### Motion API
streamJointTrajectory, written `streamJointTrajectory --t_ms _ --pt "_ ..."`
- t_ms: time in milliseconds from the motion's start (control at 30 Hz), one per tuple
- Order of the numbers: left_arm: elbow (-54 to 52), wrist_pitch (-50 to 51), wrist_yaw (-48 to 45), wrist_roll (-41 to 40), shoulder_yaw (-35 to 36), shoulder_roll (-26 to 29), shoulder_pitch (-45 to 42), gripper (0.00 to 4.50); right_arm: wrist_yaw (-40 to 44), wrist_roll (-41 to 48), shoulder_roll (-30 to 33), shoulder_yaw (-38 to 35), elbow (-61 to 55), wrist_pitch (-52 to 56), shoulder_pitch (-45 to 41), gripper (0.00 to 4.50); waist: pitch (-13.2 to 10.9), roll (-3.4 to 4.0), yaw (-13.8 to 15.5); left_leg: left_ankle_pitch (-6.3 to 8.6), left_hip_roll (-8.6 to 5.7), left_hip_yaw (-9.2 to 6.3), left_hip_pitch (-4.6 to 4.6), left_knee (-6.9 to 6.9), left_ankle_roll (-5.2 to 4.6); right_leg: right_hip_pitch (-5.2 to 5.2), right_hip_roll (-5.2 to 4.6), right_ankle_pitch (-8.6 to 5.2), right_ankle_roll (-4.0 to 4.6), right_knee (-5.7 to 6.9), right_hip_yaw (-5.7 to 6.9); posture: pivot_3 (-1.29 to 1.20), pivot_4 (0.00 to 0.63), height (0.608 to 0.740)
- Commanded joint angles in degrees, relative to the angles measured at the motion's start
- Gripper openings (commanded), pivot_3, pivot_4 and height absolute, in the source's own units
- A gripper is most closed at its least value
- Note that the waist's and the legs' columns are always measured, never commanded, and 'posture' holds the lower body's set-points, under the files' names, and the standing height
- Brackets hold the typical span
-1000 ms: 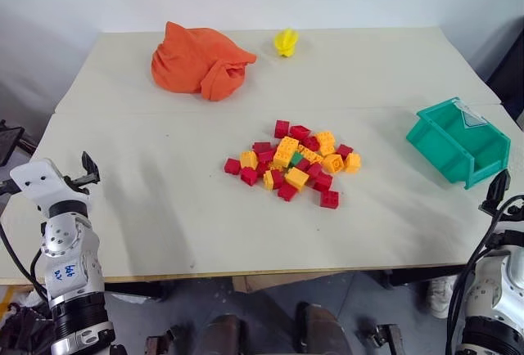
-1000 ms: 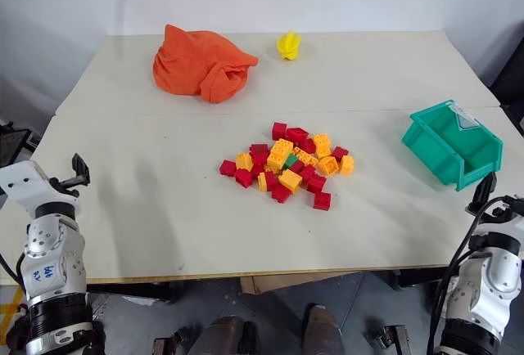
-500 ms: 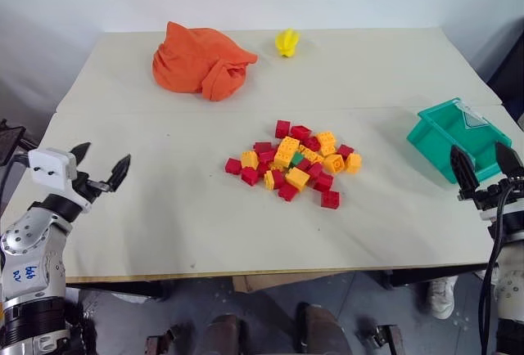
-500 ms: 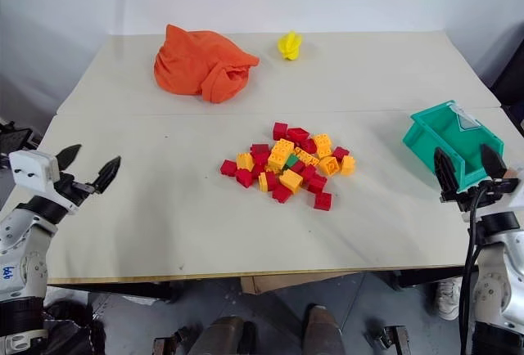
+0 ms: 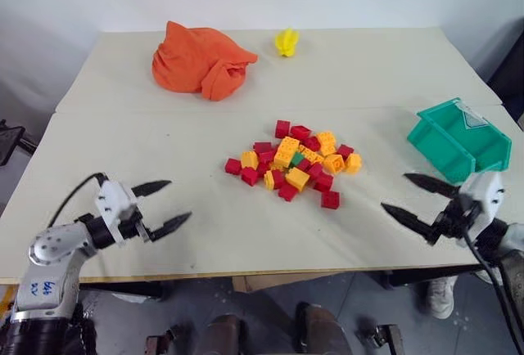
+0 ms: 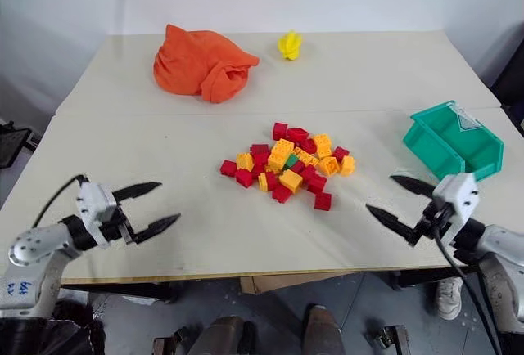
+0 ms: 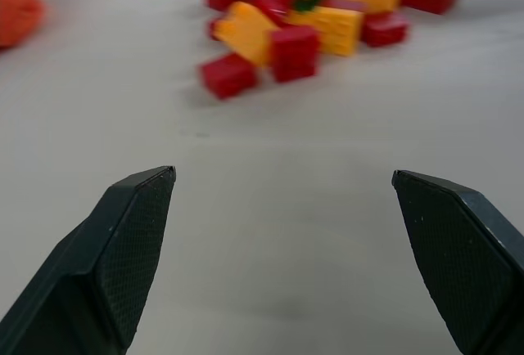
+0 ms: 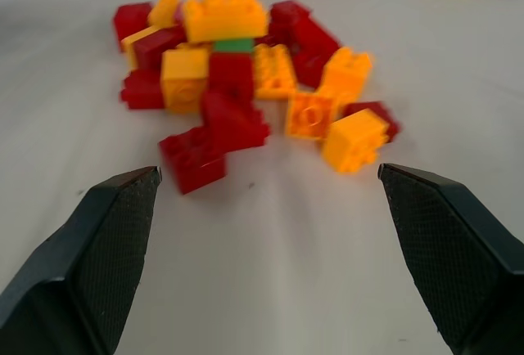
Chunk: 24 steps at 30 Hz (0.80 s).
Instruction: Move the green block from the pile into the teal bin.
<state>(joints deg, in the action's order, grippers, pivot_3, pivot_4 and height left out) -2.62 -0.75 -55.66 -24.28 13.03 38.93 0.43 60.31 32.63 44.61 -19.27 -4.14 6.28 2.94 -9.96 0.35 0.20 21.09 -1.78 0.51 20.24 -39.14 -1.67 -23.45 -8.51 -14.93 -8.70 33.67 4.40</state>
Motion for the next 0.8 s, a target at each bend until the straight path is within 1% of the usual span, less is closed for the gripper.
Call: streamJointTrajectory --t_ms 33,67,100,267,433,467,567,667,800 --pt "-0.9 -1.7 -0.3 -0.4 1.8 0.6 -0.8 4.50 3.0 -0.8 1.1 -0.8 1.5 -2.1 -0.7 4.09 0.0 0.00 0.1 0.00 0.00 0.00 0.00 -0.01 0.00 0.00 0.00 0.00 0.00 -0.01 0.00 0.00 0.150 0.740" --pt "-0.3 -2.0 -0.4 -0.2 2.2 0.9 -1.2 4.50 3.7 -1.0 1.0 -0.7 2.0 -2.4 -0.9 3.93 0.0 0.00 0.1 0.00 0.00 0.00 -0.01 -0.01 0.00 0.00 0.00 0.00 0.00 0.00 0.00 0.00 0.150 0.740" --pt "0.3 -2.4 -0.5 -0.2 2.5 1.0 -1.5 4.50 4.3 -1.3 1.0 -0.5 2.4 -2.8 -1.1 3.64 0.0 0.00 0.1 0.00 0.00 0.00 -0.01 -0.01 0.00 0.00 0.00 0.00 0.00 0.00 0.00 0.00 0.150 0.740" --pt "1.3 -1.4 -1.1 -2.1 3.3 0.5 -3.3 4.50 5.8 -2.3 0.0 1.6 3.2 -3.5 -3.8 1.94 0.0 0.00 0.0 0.00 0.00 0.01 -0.01 -0.01 0.00 0.00 0.00 0.00 0.00 0.02 0.02 0.00 0.150 0.740" --pt "1.4 -1.3 -2.4 -3.4 2.9 0.2 -5.2 4.50 5.7 -3.0 -1.7 8.0 0.7 -0.4 -9.0 0.26 0.0 0.00 -0.2 0.00 0.01 -0.02 -0.01 -0.01 0.01 -0.01 0.01 0.00 0.00 0.03 0.04 0.00 0.150 0.740" --pt "1.4 -1.0 -3.1 -4.1 2.9 0.1 -5.4 4.50 5.5 -4.0 -1.9 10.0 0.5 0.3 -10.6 0.03 0.0 0.00 -0.3 0.00 0.01 -0.02 -0.02 -0.02 0.01 -0.01 0.01 0.00 0.00 0.04 0.04 0.00 0.150 0.740" --pt "0.9 0.1 -4.4 -5.7 2.8 0.0 -5.7 4.50 4.6 -7.0 -3.4 15.9 0.6 2.8 -16.5 0.03 0.0 0.00 -0.4 0.00 0.01 -0.02 -0.01 -0.03 0.02 -0.02 0.01 0.00 0.00 0.05 0.05 0.00 0.150 0.740" --pt "-0.4 0.6 -5.5 -6.0 1.8 -0.2 -5.9 4.50 1.0 -10.5 -7.2 21.2 3.1 6.8 -24.7 0.03 0.0 0.01 -0.4 0.00 0.01 -0.04 0.00 -0.05 0.02 -0.05 0.00 0.00 0.00 0.06 0.05 0.00 0.150 0.740" --pt "-2.4 0.4 -6.5 -5.3 -0.6 -1.0 -6.2 4.50 -1.8 -15.4 -12.3 27.0 8.4 9.8 -33.2 0.03 0.0 0.01 -0.4 0.01 0.00 -0.14 0.02 -0.05 0.03 -0.05 0.00 0.00 0.00 0.08 0.12 0.00 0.150 0.740"
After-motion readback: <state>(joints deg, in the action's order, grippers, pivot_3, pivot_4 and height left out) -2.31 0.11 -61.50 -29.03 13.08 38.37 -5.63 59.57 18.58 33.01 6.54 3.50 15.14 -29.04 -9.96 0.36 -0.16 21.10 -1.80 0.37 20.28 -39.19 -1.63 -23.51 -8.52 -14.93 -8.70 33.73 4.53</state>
